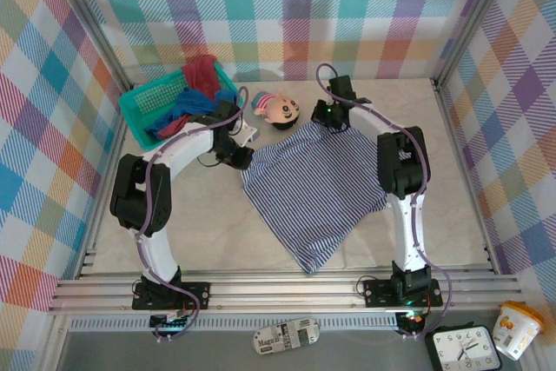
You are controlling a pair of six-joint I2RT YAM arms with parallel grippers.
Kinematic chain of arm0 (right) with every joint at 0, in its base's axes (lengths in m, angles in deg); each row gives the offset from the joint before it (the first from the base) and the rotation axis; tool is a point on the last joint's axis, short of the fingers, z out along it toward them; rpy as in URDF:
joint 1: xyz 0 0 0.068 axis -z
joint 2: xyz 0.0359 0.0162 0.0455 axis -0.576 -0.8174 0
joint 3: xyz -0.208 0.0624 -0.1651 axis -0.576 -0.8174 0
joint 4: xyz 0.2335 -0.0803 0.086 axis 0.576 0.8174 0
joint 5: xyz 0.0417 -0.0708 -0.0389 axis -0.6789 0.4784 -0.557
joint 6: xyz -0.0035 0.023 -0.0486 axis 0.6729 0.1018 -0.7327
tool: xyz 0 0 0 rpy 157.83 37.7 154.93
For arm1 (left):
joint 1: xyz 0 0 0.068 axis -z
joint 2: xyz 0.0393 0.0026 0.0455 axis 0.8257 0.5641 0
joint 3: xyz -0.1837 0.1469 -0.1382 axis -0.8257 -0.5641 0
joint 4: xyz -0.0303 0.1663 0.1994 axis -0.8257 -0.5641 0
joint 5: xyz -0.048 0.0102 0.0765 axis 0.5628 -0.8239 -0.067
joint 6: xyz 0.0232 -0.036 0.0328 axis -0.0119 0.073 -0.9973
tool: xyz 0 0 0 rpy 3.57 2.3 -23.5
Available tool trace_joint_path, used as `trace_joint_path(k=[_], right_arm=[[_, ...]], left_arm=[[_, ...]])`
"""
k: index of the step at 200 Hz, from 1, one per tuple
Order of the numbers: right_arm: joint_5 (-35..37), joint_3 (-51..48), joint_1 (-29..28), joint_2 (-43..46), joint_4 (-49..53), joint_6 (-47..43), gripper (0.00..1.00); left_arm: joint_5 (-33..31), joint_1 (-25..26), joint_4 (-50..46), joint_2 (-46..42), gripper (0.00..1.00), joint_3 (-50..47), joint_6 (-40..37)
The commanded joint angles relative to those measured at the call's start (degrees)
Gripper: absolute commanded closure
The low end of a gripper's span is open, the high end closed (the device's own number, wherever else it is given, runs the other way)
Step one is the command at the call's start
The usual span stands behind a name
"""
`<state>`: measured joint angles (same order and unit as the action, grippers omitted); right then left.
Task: Fold and stack the tank tops
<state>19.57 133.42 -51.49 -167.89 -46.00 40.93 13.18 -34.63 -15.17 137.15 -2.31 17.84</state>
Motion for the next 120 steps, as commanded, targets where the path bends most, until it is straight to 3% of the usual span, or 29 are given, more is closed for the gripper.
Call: trace_joint_path(k=[1,120], right_arm=[[-2.4,-4.6,1.2,4.4,-7.7,3.2,1.0],[-7.9,-27.0,5.1,15.4,-22.0,8.1,1.0]], left_arm=[[1.0,1.8,-1.5,-4.2,0.94,-1.8,1.2],[-2.6,13.5,0.1,-7.1,0.93,-9.5,2.7]])
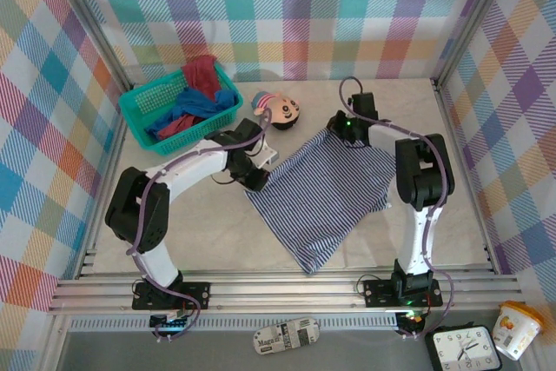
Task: Fold and stack the tank tops
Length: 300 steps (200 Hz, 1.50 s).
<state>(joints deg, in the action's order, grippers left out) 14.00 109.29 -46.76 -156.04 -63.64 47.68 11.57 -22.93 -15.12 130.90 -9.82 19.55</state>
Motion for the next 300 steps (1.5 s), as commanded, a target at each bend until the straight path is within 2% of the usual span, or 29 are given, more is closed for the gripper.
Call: trace_joint_path(k=[1,65,122,164,207,248,300], right_arm=[[-2.4,-3.0,0.4,3.6,-4.4,1.4,1.0],[-4.0,-13.9,1.3,7.8,-9.0,3.0,1.0],[-4.3,-17.8,1.4,9.0,-7.1,1.8,0.99],[-5.2,-19.7,1.5,11.0,-6.6,-0.5,0.98],[-6.0,-21.6,1.5,11.3,-7.1,-0.2,0.96],[-5.0,-24.1,1.5,13.5,-2.4,-1.7,0.93],[-1.6,-24.0,1.6,16.5,4.4,-5.3,0.89]], left_arm=[[-1.1,1.8,0.1,-0.8,0.93,-2.0,1.1],[-2.1,4.0,-0.7,1.0,0.88,-4.3,1.3],[-2.4,5.9,0.1,1.3,0.84,-7.9,2.2],[-8.0,6.0,0.4,-1.3,0.85,-10.7,2.5],[-6.1,7.4,0.7,-0.2,0.82,-11.5,3.4],[-5.2,7.7,0.4,-0.5,0.75,-11.6,5.0],[-6.8,7.4,-8.0,-3.5,0.66,-8.2,4.0]])
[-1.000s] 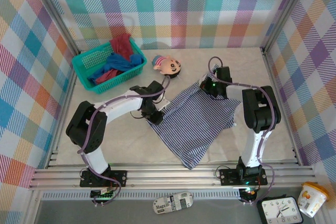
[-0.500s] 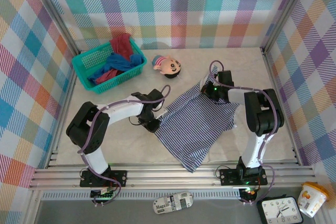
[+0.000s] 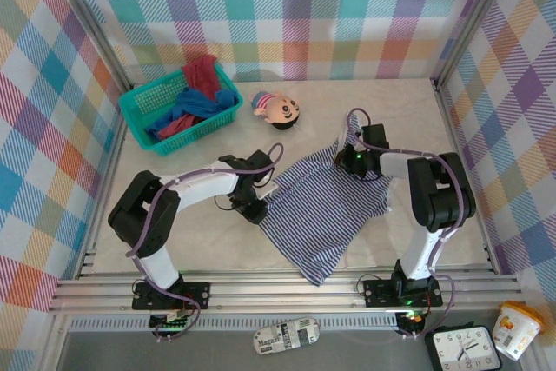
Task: Fold and stack the tank tops
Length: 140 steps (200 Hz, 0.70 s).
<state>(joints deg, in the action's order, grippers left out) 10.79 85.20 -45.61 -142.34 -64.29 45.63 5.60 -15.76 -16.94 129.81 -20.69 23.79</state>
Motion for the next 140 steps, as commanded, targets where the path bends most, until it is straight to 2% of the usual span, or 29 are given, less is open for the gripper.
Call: trace_joint_path(k=[1,24,54,76,92,120,140], right_arm=[[1.7,0.2,0.4,2.8,5.2,-3.4,0.89],[3.3,1.9,0.9,5.1,9.4,-5.4,0.78],[3.7,4.0,2.9,7.4,11.9,-7.2,0.73],[4.0,6.4,4.3,7.3,12.3,-7.8,0.72],[4.3,9.3,4.8,5.5,12.6,-8.2,0.71],[4.5,16.0,4.8,0.4,13.1,-8.8,0.67],[6.1,21.8,4.8,-4.0,14.6,-10.0,0.64]], left_arm=[[-0.8,0.2,-6.3,-2.5,0.66,2.8,-0.2],[3.2,0.2,-8.7,-3.4,0.61,5.9,0.2],[8.4,0.2,-8.6,-3.1,0.57,11.5,2.2],[8.0,0.2,-5.3,-0.1,0.57,13.5,3.1],[7.4,0.0,-2.1,3.2,0.59,14.2,4.7],[12.4,0.5,3.8,8.3,0.62,14.6,8.4],[12.6,1.5,4.9,10.0,0.62,14.2,8.6]])
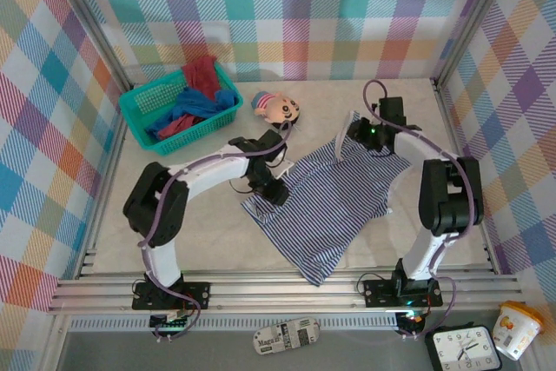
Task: Fold and stack the tank tops
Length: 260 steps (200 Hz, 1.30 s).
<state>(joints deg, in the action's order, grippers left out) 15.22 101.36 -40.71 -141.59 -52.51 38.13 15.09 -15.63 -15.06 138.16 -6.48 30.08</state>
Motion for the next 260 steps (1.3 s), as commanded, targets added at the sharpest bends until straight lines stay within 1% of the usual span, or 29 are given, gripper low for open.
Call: trace_joint_path(k=[1,25,57,79,92,106,133,153,177,196,216,235,260], right_arm=[[1.6,5.6,-0.1,-4.7,2.9,-2.5,0.64],[3.7,13.7,-0.1,-10.7,6.7,-3.8,0.64],[4.8,22.7,-0.1,-17.8,10.5,-5.1,0.62],[6.7,28.3,-0.1,-22.0,14.6,-5.7,0.6],[6.6,31.0,-0.1,-24.1,16.3,-5.8,0.6],[5.8,32.0,-0.1,-25.8,15.4,-5.5,0.6],[6.0,36.2,-0.2,-29.3,17.6,-5.4,0.62],[6.4,39.0,-0.2,-31.4,19.3,-5.2,0.67],[6.6,40.9,-0.2,-32.3,19.7,-5.1,0.81],[6.4,40.7,-0.2,-31.9,19.6,-5.0,0.93],[5.4,36.8,-0.1,-28.5,15.7,-4.2,0.98],[2.6,32.1,0.6,-24.1,10.9,-2.6,1.0],[-2.3,23.5,2.9,-18.6,2.2,2.2,0.99]], left_arm=[[3.1,1.4,3.1,1.8,0.62,-0.1,2.3],[4.1,1.9,4.1,2.6,0.63,-2.4,2.2],[0.5,1.9,1.8,3.6,0.65,-4.1,0.2],[-0.7,1.9,0.5,4.1,0.66,-4.8,-1.0],[-0.6,1.9,0.3,4.4,0.66,-5.1,-1.2],[-0.4,1.9,0.4,4.5,0.67,-5.5,-1.3],[-0.6,1.9,0.0,4.7,0.67,-5.8,-1.5],[-0.7,1.9,-0.3,5.0,0.67,-6.1,-1.9],[-0.6,1.9,-0.7,5.7,0.67,-6.4,-2.1],[-0.5,1.9,-0.4,5.7,0.68,-6.9,-2.0],[-0.7,1.9,-0.4,5.6,0.68,-7.2,-2.0],[-0.6,1.9,-0.6,5.8,0.68,-7.2,-2.1],[-0.8,1.7,-1.2,6.2,0.68,-6.9,-2.4]])
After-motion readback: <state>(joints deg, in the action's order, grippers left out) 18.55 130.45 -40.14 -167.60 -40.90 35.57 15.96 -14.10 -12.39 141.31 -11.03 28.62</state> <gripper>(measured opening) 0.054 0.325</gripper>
